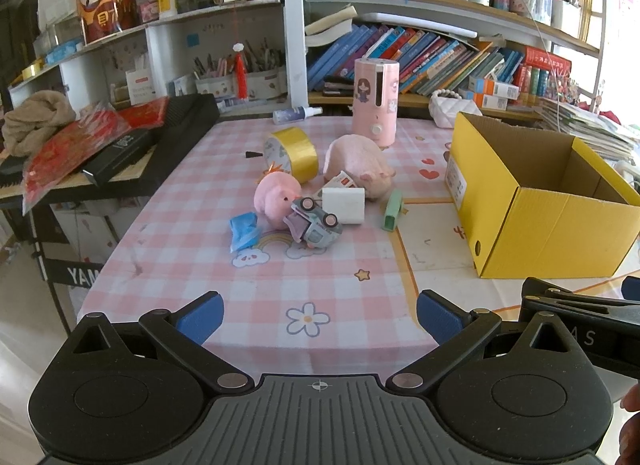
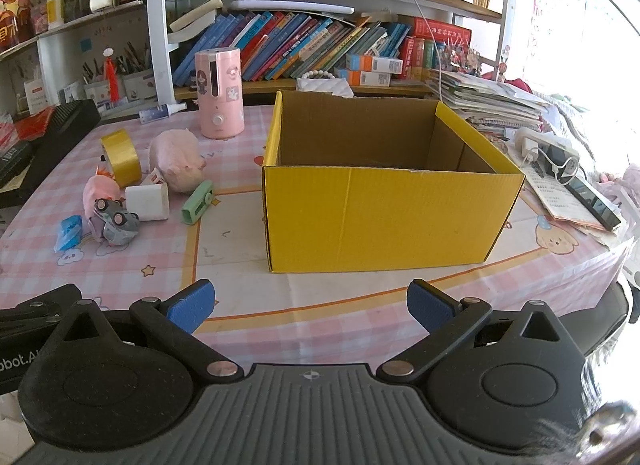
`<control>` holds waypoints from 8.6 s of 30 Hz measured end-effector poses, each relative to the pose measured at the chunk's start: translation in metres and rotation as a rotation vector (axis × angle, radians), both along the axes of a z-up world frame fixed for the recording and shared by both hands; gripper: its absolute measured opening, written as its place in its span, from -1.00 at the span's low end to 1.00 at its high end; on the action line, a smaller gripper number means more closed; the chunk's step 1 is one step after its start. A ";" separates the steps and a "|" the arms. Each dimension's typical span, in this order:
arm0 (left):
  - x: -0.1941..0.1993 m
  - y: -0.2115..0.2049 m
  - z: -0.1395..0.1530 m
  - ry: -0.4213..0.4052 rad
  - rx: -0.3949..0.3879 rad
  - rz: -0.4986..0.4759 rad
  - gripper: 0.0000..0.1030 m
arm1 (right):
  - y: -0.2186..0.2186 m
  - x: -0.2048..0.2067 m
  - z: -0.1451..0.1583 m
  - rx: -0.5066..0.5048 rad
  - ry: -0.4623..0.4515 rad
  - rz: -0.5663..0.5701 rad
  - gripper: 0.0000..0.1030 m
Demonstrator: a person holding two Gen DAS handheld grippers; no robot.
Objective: Organize objects
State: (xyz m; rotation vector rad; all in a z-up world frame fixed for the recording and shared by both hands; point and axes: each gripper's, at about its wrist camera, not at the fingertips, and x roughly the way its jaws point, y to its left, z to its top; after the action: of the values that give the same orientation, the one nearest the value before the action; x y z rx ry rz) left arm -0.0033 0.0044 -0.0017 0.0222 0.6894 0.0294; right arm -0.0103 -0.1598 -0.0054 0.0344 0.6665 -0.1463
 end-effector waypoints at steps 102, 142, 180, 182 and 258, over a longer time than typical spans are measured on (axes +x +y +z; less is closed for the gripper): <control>0.188 0.098 -0.066 0.227 -0.120 0.254 -0.44 | 0.069 0.239 -0.062 0.095 0.227 0.232 -0.31; 0.032 0.090 0.001 0.036 -0.182 -0.013 -0.47 | 0.081 0.071 0.008 0.043 0.010 0.406 -0.65; -0.022 -0.016 -0.006 0.100 -0.163 -0.518 -0.47 | -0.028 -0.071 -0.005 0.106 0.063 -0.104 -0.65; -0.021 -0.022 -0.006 0.103 -0.158 -0.539 -0.47 | -0.033 -0.074 -0.005 0.108 0.063 -0.122 -0.65; 0.114 -0.166 0.043 -0.126 -0.067 -0.545 -0.47 | -0.174 0.093 0.054 0.064 -0.154 -0.008 -0.64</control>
State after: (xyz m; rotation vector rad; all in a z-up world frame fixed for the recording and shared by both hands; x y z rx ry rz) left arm 0.1108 -0.1612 0.0408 0.1423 0.5398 -0.5117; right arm 0.0823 -0.3334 0.0481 0.1088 0.5175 -0.1281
